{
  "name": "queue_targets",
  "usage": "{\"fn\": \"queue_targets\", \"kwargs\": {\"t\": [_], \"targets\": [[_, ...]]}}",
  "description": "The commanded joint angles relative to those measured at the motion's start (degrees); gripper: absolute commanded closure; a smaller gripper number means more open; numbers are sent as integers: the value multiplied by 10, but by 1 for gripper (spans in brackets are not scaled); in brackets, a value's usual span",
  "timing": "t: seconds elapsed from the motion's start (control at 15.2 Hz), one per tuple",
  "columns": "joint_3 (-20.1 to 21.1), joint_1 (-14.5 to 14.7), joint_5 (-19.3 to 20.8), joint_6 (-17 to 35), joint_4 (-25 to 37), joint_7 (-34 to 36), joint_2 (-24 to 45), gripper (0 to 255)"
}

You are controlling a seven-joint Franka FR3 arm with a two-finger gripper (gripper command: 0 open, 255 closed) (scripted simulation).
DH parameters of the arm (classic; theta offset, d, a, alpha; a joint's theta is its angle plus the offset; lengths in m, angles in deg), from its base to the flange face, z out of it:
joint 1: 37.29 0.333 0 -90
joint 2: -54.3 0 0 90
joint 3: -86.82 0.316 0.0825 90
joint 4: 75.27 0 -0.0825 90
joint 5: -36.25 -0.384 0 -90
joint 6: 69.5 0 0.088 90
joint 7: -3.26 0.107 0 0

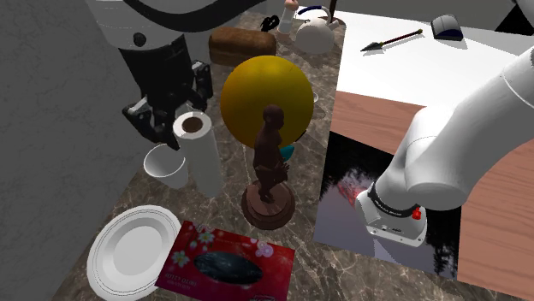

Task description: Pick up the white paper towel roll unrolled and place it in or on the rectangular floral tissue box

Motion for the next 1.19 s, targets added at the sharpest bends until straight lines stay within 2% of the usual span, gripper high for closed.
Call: {"fn": "queue_targets", "kwargs": {"t": [0.0,0.73,1.12], "targets": [[12,9,-4,-11,9,23,-5,255],[98,61,-18,-66,83,170,-2,255],[97,63,-25,-19,22,161,-17,255]]}}
